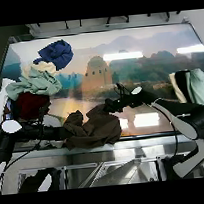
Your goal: Fold the shirts.
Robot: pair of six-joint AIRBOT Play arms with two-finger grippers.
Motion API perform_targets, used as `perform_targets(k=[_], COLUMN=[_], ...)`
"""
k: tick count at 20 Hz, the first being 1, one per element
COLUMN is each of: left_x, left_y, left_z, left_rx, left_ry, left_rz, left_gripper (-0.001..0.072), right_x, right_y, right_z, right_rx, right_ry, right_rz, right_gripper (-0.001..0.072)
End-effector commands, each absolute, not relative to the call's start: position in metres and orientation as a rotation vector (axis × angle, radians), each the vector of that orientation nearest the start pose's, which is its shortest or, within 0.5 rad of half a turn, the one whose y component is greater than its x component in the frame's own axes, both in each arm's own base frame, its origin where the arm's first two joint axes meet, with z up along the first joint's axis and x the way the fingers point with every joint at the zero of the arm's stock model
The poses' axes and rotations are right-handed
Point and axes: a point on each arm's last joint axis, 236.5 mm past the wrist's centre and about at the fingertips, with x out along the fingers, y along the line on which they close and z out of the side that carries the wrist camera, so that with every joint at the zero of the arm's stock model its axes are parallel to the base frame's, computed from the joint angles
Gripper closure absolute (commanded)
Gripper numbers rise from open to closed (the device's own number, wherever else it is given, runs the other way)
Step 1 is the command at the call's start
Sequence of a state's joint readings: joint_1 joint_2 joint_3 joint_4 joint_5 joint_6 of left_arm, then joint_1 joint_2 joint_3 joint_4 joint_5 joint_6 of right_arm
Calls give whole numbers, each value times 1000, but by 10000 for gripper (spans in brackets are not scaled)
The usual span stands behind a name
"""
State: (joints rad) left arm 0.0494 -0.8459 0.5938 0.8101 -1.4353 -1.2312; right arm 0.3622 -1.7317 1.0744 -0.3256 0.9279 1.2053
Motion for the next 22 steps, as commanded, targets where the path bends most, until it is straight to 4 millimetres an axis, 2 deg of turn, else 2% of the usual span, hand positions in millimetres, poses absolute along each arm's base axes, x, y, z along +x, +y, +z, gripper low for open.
perform_targets(k=[1,3,5,9,10,12,14,16,17,19,20,22], left_x=[184,183,184,212,213,205,204,218,223,232,230,204], left_y=[-155,-157,-158,-155,-155,-157,-157,-158,-162,-170,-175,-186], left_z=[17,30,49,112,121,126,125,134,148,190,214,255], left_rx=[-469,-453,-442,-371,-359,-341,-341,-347,-348,-330,-318,-287], left_ry=[1442,1383,1309,1084,1073,1130,1174,1148,1119,1053,1031,1034], left_rz=[-723,-737,-733,-708,-718,-756,-776,-775,-795,-822,-833,-876], left_gripper=[683,683,683,683,683,683,683,684,684,684,684,684], right_x=[370,388,392,369,363,350,339,327,324,317,309,284], right_y=[302,254,204,126,110,84,76,94,106,113,113,108], right_z=[-34,12,59,134,148,172,178,176,184,216,241,285], right_rx=[761,696,612,446,427,398,403,437,448,420,392,303], right_ry=[1336,1217,1101,913,873,803,803,852,845,778,728,657], right_rz=[712,650,570,388,341,277,266,330,375,416,430,433], right_gripper=[691,692,692,692,692,691,692,692,692,691,692,692])
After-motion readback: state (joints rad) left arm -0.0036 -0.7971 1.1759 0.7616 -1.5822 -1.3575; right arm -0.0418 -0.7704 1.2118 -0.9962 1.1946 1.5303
